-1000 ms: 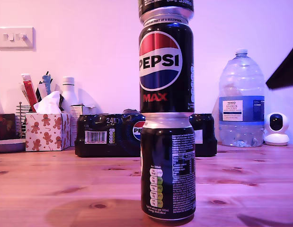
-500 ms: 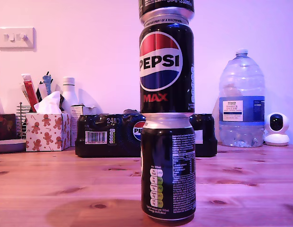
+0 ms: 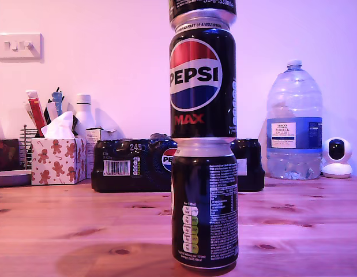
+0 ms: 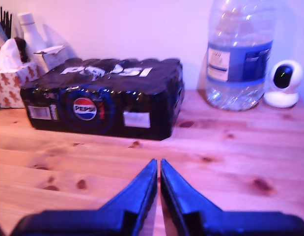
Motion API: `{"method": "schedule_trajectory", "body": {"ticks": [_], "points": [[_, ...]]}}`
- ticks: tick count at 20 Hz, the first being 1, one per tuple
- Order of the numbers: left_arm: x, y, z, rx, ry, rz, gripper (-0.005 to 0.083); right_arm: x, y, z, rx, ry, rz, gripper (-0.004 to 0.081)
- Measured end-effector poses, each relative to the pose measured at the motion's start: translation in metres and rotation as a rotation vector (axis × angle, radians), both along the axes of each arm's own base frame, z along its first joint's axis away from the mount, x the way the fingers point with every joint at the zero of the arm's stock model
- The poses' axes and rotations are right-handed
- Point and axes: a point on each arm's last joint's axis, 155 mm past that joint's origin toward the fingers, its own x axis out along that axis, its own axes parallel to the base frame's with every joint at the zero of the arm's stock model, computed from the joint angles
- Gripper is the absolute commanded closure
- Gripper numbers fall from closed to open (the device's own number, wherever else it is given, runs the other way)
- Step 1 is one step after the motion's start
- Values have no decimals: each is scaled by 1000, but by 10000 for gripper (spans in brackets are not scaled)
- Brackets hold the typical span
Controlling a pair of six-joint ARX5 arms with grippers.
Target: Stack up the Pepsi cans on top of each other
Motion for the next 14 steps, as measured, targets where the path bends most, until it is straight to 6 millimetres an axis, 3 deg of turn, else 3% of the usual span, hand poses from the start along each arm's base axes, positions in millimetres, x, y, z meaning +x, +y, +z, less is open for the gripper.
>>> {"method": "schedule_trajectory", "body": {"ticks": [3,7,14], "points": [[5,20,-6,-21,-20,69,794,0,-2,-3,-23,9,-3,783],[9,45,-30,-47,3,156,794,-3,13,1,0,-4,77,783],[-8,58,-50,-145,29,187,794,-8,17,-14,13,62,100,783]]}}
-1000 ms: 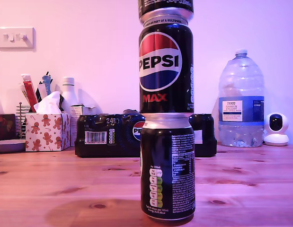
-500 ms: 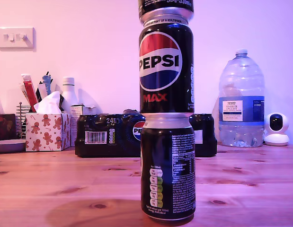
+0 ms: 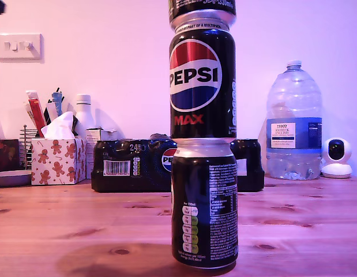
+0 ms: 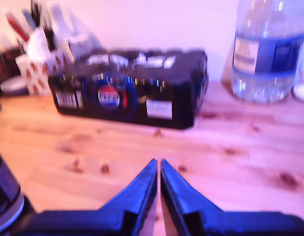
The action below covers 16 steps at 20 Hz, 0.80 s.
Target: Stack up the Pepsi cans on top of each other
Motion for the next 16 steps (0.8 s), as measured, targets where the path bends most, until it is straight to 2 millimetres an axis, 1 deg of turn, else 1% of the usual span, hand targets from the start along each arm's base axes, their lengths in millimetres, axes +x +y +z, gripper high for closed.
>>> {"method": "schedule_trajectory", "body": {"ticks": [2,4,7,9,12,16], "points": [[-5,-1,-5,-32,24,-10,794,-2,3,-4,1,17,17,783],[-8,-2,-9,-28,43,-18,794,-4,5,-4,4,15,31,783],[-19,-10,-5,-37,31,-75,794,-7,11,-2,13,12,66,783],[-28,-15,-7,-39,38,-114,794,-8,12,-4,17,21,69,783],[-32,-17,-22,-21,100,-129,794,-9,12,-9,14,42,68,783],[-38,-15,-47,12,199,-125,794,-15,10,-30,1,127,67,783]]}}
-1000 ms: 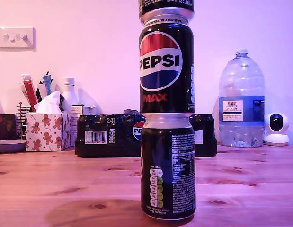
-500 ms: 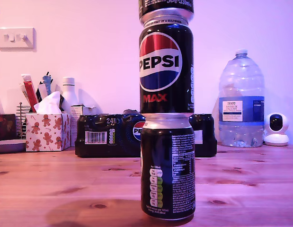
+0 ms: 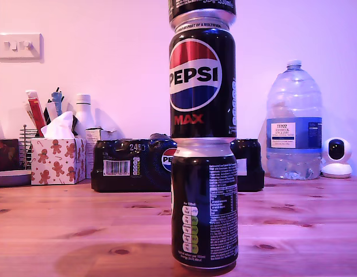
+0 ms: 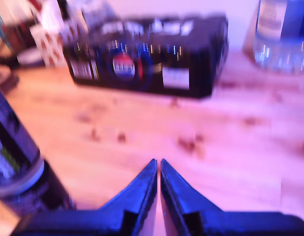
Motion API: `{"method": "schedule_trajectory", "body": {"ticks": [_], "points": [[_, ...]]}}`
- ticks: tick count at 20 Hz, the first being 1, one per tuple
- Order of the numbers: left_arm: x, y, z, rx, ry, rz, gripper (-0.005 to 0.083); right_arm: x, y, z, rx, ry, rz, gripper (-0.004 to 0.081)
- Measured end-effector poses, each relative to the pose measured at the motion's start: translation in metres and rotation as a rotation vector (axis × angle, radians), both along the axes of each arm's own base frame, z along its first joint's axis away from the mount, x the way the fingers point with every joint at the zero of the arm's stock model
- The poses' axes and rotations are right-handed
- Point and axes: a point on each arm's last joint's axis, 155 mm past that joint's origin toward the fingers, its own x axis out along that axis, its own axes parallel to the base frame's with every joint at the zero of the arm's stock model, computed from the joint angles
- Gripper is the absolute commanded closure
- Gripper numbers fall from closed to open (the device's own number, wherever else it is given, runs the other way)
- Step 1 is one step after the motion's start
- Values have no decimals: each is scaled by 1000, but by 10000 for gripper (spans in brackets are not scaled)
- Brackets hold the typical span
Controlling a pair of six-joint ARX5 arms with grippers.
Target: Stack up the Pepsi cans on top of each other
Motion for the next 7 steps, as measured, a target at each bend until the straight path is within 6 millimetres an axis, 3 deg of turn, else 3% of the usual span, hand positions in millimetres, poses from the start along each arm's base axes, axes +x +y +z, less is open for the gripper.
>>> {"method": "schedule_trajectory", "body": {"ticks": [3,7], "points": [[-6,2,-18,30,73,0,794,-6,-1,-16,-13,67,0,783],[-12,5,-34,57,136,1,794,-6,-1,-16,-13,69,0,783]]}}
